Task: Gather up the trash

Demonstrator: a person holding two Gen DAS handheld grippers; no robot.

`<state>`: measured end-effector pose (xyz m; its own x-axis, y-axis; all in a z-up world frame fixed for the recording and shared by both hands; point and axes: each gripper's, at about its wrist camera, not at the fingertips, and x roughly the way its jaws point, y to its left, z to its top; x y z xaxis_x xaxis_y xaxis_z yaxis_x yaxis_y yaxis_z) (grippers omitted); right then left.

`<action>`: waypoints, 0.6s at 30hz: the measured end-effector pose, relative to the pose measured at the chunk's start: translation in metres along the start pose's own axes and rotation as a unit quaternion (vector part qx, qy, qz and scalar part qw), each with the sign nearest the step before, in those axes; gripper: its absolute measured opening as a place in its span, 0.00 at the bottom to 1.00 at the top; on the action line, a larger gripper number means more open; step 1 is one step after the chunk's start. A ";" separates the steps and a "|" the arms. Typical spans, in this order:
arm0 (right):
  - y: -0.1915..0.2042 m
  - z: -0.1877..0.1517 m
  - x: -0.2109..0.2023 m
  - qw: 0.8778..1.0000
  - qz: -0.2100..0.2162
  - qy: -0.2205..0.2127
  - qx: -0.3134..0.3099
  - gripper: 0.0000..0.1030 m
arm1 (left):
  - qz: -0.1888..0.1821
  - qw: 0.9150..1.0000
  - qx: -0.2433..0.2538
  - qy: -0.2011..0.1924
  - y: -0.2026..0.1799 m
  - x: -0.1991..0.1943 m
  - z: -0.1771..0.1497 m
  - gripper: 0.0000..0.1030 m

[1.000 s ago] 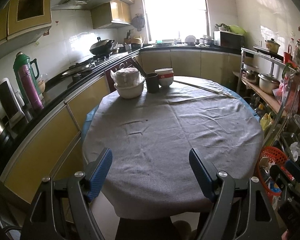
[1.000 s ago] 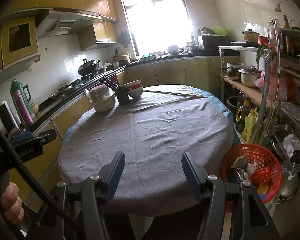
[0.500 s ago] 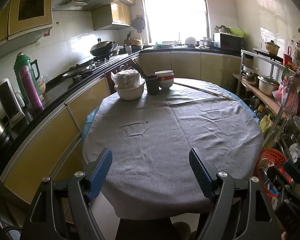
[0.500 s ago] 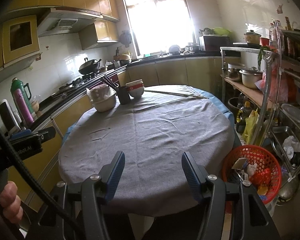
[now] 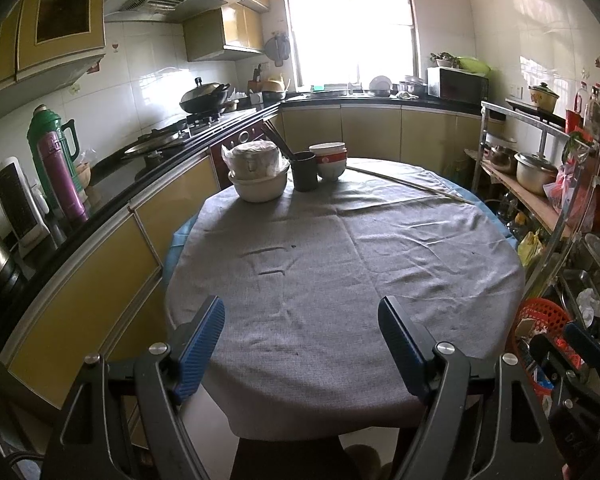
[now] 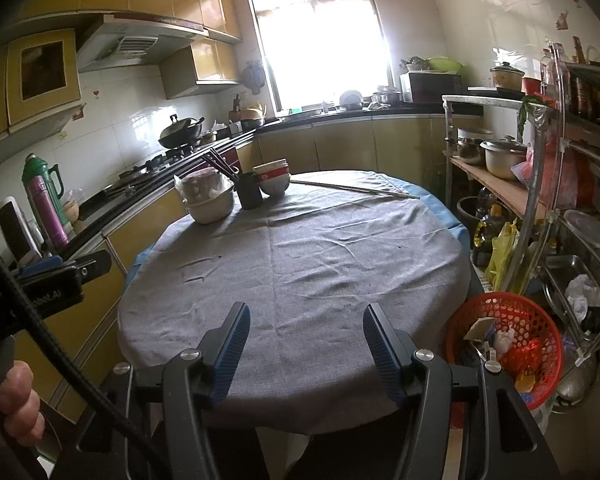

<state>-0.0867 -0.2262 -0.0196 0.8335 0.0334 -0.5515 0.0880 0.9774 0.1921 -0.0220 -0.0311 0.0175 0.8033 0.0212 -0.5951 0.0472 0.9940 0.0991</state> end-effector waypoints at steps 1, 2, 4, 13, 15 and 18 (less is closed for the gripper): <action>0.000 0.000 0.000 1.000 0.000 0.000 0.000 0.61 | 0.000 1.000 0.000 0.000 0.000 0.000 0.000 0.77; 0.000 0.000 0.000 1.000 0.000 0.000 0.000 0.61 | 0.000 1.000 0.000 0.000 0.000 0.000 0.000 0.77; 0.000 0.000 0.000 1.000 0.001 0.000 0.000 0.61 | -0.001 1.000 0.000 0.000 0.000 -0.001 0.001 0.77; 0.000 0.000 0.000 1.000 0.001 0.000 0.000 0.61 | -0.001 1.000 0.002 -0.001 0.000 -0.002 0.001 0.77; 0.000 0.000 0.000 1.000 0.001 0.000 0.000 0.61 | -0.002 1.000 0.001 -0.002 0.000 -0.002 0.001 0.77; 0.000 0.001 0.001 1.000 0.002 0.001 0.000 0.61 | -0.001 1.000 0.001 -0.002 0.000 -0.002 0.001 0.77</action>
<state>-0.0859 -0.2260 -0.0193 0.8322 0.0369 -0.5533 0.0859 0.9772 0.1944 -0.0229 -0.0309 0.0194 0.8053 0.0189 -0.5925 0.0498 0.9938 0.0995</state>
